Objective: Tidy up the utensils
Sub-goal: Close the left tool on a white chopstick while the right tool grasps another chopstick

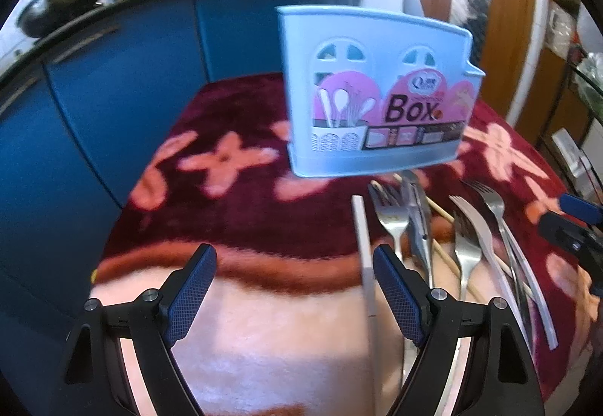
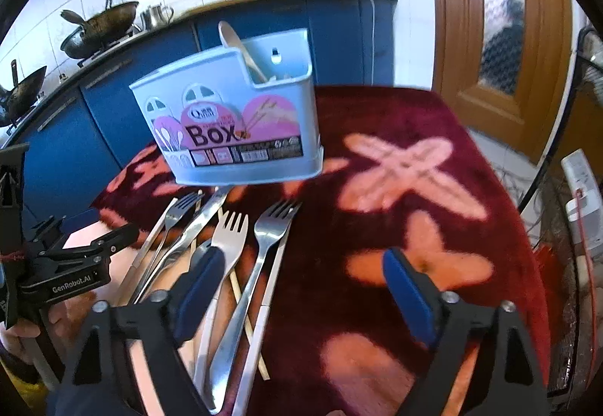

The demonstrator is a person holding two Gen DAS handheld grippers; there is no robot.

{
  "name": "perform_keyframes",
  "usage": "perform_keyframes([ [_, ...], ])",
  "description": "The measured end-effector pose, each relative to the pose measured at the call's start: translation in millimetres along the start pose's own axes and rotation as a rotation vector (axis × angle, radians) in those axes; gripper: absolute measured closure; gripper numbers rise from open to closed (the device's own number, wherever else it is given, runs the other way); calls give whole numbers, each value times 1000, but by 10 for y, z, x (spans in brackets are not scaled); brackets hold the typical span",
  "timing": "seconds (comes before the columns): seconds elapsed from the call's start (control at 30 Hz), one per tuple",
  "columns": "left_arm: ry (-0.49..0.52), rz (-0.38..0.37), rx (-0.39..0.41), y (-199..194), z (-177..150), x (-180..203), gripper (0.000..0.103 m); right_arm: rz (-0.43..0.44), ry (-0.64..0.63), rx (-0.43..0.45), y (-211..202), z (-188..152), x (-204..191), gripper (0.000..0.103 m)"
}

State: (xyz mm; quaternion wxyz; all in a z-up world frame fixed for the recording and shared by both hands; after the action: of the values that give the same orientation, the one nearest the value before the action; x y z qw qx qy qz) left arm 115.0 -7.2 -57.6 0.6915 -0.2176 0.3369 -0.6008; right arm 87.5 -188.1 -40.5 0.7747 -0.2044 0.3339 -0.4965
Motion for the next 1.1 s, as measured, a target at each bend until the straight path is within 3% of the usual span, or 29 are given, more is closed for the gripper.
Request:
perform_keyframes([
  [0.27,33,-66,-116,173,-86,85,19,23,21,-143,170,-59,55,47],
  [0.4,75,-66,-139,231,-133,134,20,36,17,-211,254,-117,39,54],
  [0.63,160,-51,-156,285,-153,195,18,37,13,-298,359,-182,50,57],
  [0.93,193,-86,-277,383,-134,215,15,31,-9,-401,468,-176,42,57],
  [1.0,214,-98,-323,394,-117,229,16,32,-8,-428,483,-173,43,57],
  [1.1,227,-115,-347,364,-82,248,28,30,-1,-469,520,-152,33,59],
])
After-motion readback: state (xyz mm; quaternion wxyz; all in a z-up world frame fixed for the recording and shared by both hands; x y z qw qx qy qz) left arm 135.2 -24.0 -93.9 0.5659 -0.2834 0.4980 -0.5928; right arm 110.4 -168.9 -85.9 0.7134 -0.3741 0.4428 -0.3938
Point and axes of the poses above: each gripper's, at about its wrist camera, not at the fingertips, and y roughly the way its jaws point, x to its right, z to its top, the point moved 9 cm from there along y, roughly the way its jaws point, and after that the axes turned 14 degrees about z, right-handed, at the moved point
